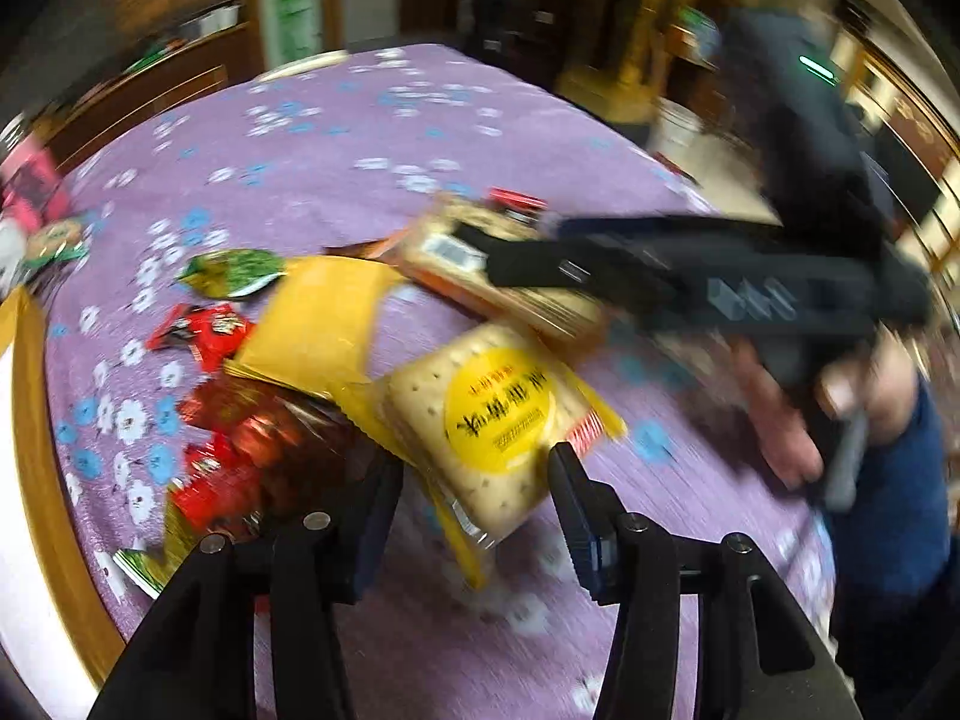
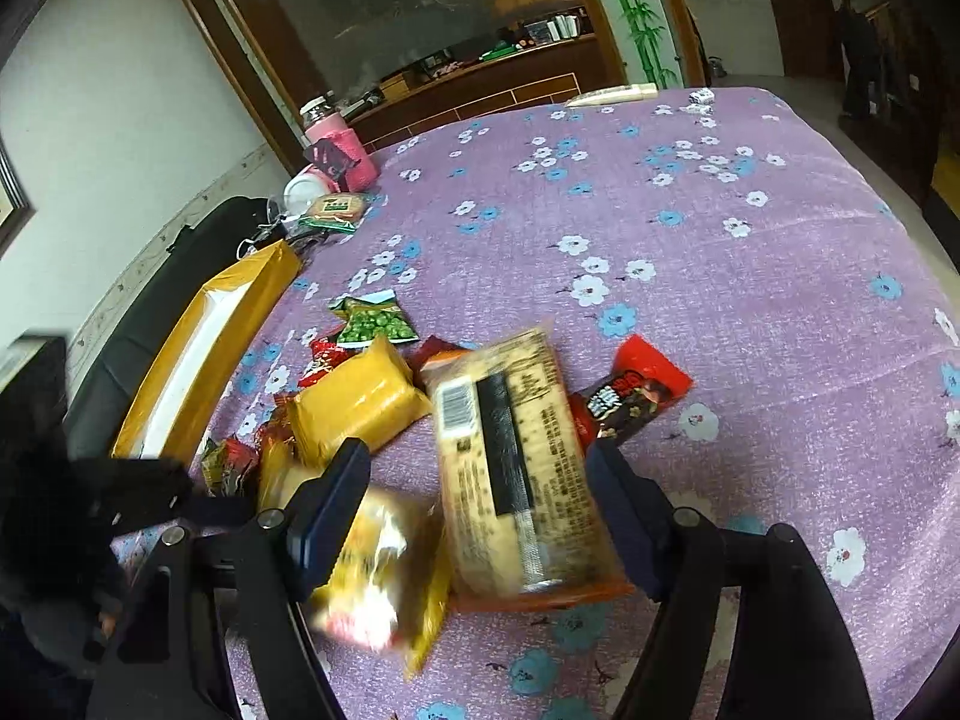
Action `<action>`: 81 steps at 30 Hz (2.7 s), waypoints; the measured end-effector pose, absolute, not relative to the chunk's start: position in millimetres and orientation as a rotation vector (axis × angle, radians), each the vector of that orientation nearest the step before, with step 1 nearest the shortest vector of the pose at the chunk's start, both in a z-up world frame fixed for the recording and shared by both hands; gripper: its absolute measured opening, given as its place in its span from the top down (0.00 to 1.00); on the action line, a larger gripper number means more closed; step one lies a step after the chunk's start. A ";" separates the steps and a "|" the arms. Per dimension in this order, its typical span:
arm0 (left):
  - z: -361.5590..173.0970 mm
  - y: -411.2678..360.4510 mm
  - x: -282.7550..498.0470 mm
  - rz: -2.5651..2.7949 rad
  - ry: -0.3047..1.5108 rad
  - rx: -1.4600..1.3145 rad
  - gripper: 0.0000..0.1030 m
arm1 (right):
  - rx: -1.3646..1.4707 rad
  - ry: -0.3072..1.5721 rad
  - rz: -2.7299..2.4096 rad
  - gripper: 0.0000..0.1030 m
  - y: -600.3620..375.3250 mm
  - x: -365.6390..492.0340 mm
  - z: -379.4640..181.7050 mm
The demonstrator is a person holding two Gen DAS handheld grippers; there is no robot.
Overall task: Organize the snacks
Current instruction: 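Grasp the yellow cracker pack with left gripper while right gripper grasps the barcode cracker pack, then lower both cracker packs into the white box and open both grippers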
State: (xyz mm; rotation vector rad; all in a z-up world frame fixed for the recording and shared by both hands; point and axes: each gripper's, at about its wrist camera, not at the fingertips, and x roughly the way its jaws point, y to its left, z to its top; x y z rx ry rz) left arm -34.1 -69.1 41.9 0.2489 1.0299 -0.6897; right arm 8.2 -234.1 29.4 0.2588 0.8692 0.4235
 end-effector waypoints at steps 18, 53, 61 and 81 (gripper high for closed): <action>29.6 -103.5 -30.7 -0.811 0.878 0.589 0.07 | 0.333 0.881 0.437 0.29 -243.3 9.7 26.9; 57.3 -5.7 -37.1 -0.537 0.876 0.146 0.27 | 0.109 0.846 0.347 0.47 -206.5 -9.1 31.5; 74.6 40.2 -31.3 -0.466 0.823 0.079 0.27 | 0.313 0.836 0.410 0.47 -205.4 -23.1 38.1; 71.0 193.5 -17.2 -0.111 0.757 -0.074 0.27 | 0.228 0.875 0.678 0.47 -29.3 -17.8 79.9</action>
